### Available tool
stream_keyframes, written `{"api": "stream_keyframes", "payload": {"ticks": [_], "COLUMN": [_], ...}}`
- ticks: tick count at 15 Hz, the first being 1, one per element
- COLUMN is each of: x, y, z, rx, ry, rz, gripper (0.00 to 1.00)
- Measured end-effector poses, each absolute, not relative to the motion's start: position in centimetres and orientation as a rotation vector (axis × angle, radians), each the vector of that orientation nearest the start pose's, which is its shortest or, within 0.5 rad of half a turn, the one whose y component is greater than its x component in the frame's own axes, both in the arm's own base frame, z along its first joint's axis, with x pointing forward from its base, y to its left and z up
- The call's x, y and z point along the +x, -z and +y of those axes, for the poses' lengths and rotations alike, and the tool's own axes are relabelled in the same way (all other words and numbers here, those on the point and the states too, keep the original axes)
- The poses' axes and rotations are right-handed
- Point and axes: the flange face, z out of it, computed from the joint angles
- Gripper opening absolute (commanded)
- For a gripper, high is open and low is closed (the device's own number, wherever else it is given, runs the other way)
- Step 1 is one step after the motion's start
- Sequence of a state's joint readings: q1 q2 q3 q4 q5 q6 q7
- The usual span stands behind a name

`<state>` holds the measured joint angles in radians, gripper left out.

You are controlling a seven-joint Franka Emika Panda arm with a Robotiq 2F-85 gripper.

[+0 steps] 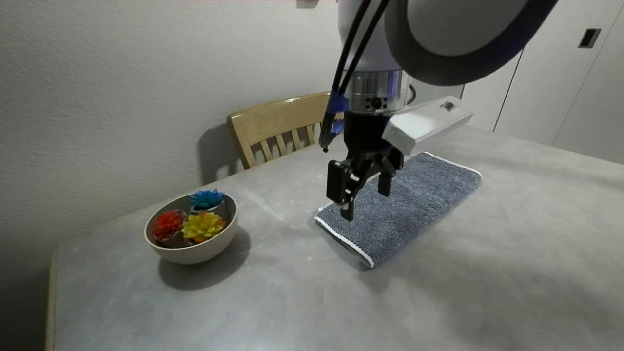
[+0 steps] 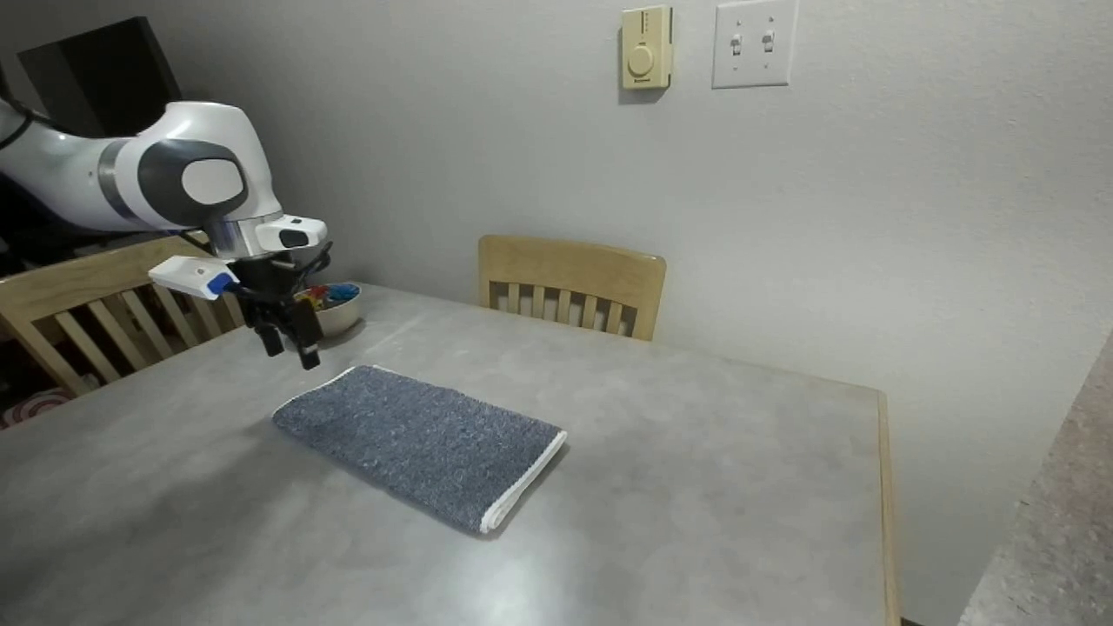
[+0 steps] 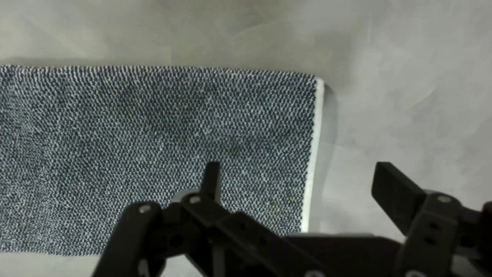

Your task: Fold the towel once

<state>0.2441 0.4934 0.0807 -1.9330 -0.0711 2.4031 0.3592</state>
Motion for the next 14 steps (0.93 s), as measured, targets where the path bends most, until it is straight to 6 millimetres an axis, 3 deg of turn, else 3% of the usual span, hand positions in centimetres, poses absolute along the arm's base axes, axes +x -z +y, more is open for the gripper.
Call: {"api": "stream_keyframes", "payload": {"ticks": [4, 10, 14], "x": [59.2, 59.2, 59.2], "y": [-21.4, -21.4, -20.0], "z": [21.1, 21.1, 21.6], "rx": [-3.199, -3.205, -3.268], "ry": [-0.02, -0.018, -0.002], "rz": [0.024, 0.031, 0.072], "gripper": [1.0, 1.0, 1.0]}}
